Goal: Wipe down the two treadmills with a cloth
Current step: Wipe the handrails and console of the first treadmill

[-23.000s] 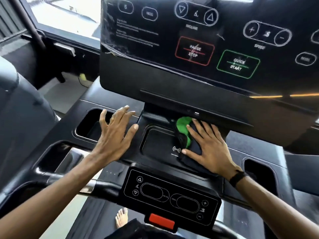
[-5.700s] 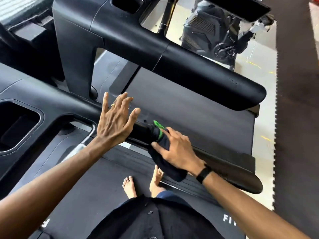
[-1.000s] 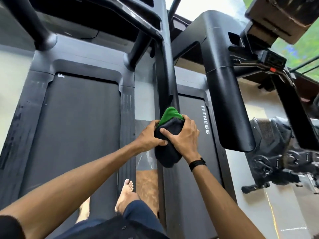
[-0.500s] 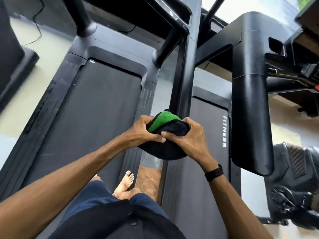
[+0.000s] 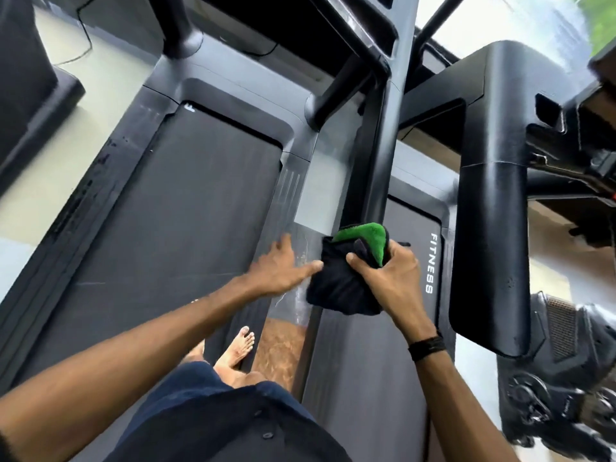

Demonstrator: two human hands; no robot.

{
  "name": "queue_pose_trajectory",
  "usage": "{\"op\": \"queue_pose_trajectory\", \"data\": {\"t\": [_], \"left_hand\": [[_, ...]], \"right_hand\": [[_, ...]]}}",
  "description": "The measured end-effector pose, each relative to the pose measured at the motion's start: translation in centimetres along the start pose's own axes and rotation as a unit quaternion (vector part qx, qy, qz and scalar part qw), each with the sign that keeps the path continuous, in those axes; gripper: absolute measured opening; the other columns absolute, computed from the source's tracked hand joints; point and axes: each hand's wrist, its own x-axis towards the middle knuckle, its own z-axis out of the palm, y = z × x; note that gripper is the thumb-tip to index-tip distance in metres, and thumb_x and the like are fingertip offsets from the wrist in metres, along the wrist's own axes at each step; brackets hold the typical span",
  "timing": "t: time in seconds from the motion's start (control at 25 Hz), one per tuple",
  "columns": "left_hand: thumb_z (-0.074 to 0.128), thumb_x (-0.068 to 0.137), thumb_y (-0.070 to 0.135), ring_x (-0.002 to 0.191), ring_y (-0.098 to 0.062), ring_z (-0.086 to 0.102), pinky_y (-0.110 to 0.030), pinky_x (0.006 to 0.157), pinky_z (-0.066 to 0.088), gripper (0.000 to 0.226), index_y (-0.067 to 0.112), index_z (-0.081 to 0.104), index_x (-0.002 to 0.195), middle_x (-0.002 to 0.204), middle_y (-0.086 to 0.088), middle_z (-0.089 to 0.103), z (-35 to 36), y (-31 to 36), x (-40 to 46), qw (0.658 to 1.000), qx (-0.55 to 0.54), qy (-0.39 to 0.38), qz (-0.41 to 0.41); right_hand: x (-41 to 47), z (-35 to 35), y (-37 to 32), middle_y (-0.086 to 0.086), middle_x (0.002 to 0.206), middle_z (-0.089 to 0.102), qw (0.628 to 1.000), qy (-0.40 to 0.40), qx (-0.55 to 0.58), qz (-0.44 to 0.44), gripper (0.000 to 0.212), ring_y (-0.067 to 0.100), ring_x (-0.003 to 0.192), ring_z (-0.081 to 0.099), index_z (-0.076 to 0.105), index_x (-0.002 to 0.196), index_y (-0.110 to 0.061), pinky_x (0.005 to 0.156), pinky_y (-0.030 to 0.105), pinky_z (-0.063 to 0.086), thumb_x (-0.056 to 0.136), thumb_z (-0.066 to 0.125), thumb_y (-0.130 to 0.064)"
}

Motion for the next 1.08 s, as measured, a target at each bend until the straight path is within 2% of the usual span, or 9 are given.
{"op": "queue_pose_trajectory", "data": {"t": [0.12,0.32,0.4,0.48,0.6,0.68,0.76,0.92,1.08], "left_hand": [[0.052,0.086,0.071,0.132,-0.016,0.049,-0.03,0.11,0.041,0.079,0.023,0.034,0.146,0.149,-0.002,0.048,5.2,1.6,-0.9,0.949,-0.29,-0.112,0.052],[0.03,0.067,0.094,0.143,-0.019,0.037,-0.045,0.112,0.034,0.1,0.053,0.0,0.152,0.159,0.012,0.03,10.7,3.8,-0.5,0.866,-0.487,-0.106,-0.053],[0.038,0.074,0.09,0.123,-0.016,0.054,-0.04,0.094,0.045,0.092,0.049,0.011,0.153,0.147,0.01,0.046,10.8,5.0,0.3,0.8,-0.582,-0.089,-0.113],[0.05,0.059,0.093,0.115,-0.017,0.059,-0.041,0.089,0.052,0.107,0.042,0.028,0.15,0.138,0.005,0.056,10.5,5.9,1.6,0.751,-0.637,-0.047,-0.169],[0.056,0.04,0.094,0.109,-0.022,0.064,-0.048,0.09,0.055,0.117,0.032,0.048,0.139,0.129,0.0,0.065,10.1,5.8,3.7,0.724,-0.657,-0.009,-0.212],[0.058,0.067,0.084,0.097,-0.023,0.068,-0.038,0.079,0.058,0.085,0.025,0.06,0.126,0.116,-0.003,0.07,9.9,5.6,5.2,0.72,-0.661,-0.003,-0.21],[0.055,0.087,0.068,0.097,-0.025,0.068,-0.035,0.078,0.056,0.063,0.018,0.063,0.125,0.112,-0.006,0.071,9.6,5.2,6.5,0.739,-0.647,0.02,-0.19],[0.043,0.093,0.063,0.114,-0.017,0.063,-0.034,0.099,0.049,0.053,0.028,0.056,0.131,0.116,0.005,0.068,10.7,3.7,5.0,0.848,-0.517,0.07,-0.09],[0.05,0.093,0.048,0.124,-0.003,0.054,-0.018,0.105,0.042,0.037,0.037,0.049,0.129,0.132,0.009,0.059,11.6,3.3,1.4,0.842,-0.525,0.1,0.074]], "right_hand": [[-0.8,0.0,0.1,-0.006,0.067,0.067,0.999,0.01,-0.004,-0.035,0.022,0.009,0.063,0.065,0.066,0.077,-0.016,0.062,0.037,0.056,0.076,0.082,-0.032],[-0.6,-1.5,0.3,-0.001,0.057,0.053,0.983,-0.013,0.167,-0.077,0.041,0.011,0.051,0.049,0.052,0.066,-0.007,0.047,0.033,0.043,0.099,0.058,-0.031],[0.6,-0.6,0.8,0.0,0.071,0.066,0.988,0.012,0.134,-0.079,0.032,0.011,0.064,0.06,0.062,0.078,-0.006,0.058,0.037,0.05,0.103,0.052,-0.023],[2.1,0.9,1.4,-0.002,0.101,0.071,0.992,0.033,0.101,-0.074,0.024,0.012,0.094,0.066,0.068,0.102,-0.011,0.083,0.042,0.055,0.103,0.051,-0.028],[5.6,3.0,1.7,0.005,0.152,0.045,0.996,0.013,0.076,-0.046,0.051,0.018,0.144,0.035,0.049,0.141,-0.022,0.118,0.049,0.03,0.1,0.042,-0.05],[7.7,4.4,0.6,0.004,0.167,0.011,0.999,-0.018,0.037,-0.002,0.07,0.014,0.154,0.004,0.02,0.157,-0.024,0.125,0.049,0.008,0.099,0.037,-0.06],[9.0,5.5,0.1,0.007,0.167,-0.008,0.999,-0.016,-0.006,0.03,0.08,0.018,0.154,-0.006,0.001,0.16,-0.027,0.124,0.049,0.002,0.098,0.037,-0.064],[10.4,6.2,0.0,0.011,0.164,-0.022,0.999,-0.004,-0.031,0.015,0.081,0.026,0.153,-0.012,-0.011,0.158,-0.027,0.121,0.053,-0.008,0.099,0.034,-0.063],[11.6,5.9,0.2,0.007,0.164,-0.022,0.998,0.023,0.064,-0.002,0.075,0.019,0.153,-0.014,-0.01,0.158,-0.024,0.122,0.049,-0.011,0.1,0.021,-0.059]]}}
